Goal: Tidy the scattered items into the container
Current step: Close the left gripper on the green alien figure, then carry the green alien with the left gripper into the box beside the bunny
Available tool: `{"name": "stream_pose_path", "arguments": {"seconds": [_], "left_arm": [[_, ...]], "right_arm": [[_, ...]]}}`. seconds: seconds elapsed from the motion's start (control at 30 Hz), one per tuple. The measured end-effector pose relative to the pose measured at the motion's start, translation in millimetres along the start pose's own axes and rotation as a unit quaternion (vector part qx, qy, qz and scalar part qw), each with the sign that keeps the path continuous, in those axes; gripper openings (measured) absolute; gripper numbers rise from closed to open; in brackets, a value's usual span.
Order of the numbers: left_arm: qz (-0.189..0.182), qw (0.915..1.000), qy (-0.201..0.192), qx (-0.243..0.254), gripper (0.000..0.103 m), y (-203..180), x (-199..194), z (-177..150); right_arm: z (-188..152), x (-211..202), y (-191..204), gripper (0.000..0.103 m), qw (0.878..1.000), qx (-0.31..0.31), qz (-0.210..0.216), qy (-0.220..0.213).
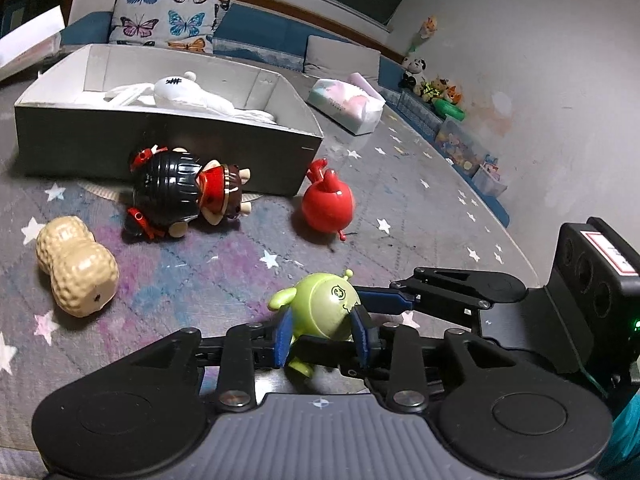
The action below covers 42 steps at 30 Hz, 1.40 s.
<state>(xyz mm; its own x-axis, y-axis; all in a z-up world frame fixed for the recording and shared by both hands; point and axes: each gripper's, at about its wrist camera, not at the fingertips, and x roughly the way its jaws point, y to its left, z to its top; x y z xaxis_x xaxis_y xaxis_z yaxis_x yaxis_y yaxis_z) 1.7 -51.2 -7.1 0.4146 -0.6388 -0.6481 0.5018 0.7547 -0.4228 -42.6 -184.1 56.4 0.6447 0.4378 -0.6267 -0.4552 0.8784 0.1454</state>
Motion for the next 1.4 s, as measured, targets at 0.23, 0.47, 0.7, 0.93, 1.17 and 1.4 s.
{"name": "stream_pose_path", "arguments": {"seconds": [0.23, 0.47, 0.7, 0.93, 1.17, 1.4], "left_arm": [[-0.014, 0.9994, 0.003, -0.033, 0.035, 10, 1, 4], [-0.012, 0.9997, -0.008, -0.022, 0.035, 5, -3, 16], [-0.012, 0.9992, -0.035, -0.014, 0.035, 2, -7, 42], [-0.019, 0.997, -0.071, -0.022, 0.036, 3, -6, 84], [-0.021, 0.9946, -0.095, -0.037, 0.037, 15, 14, 135], [-0.032, 0.9918, -0.077, -0.096, 0.037, 51, 53, 165]], "right_arm": [[3, 3, 0, 0.049, 1.0, -0.006, -0.006, -0.001], [14, -1, 0, 0.049, 0.999, -0.027, -0.013, -0.011], [39, -4, -4, 0.049, 0.997, -0.057, -0.028, -0.033], [77, -3, -18, 0.049, 0.993, -0.087, -0.049, -0.062], [123, 15, -43, 0.049, 0.989, -0.113, -0.069, -0.071], [157, 59, -78, 0.049, 0.991, -0.119, -0.061, -0.03]]}}
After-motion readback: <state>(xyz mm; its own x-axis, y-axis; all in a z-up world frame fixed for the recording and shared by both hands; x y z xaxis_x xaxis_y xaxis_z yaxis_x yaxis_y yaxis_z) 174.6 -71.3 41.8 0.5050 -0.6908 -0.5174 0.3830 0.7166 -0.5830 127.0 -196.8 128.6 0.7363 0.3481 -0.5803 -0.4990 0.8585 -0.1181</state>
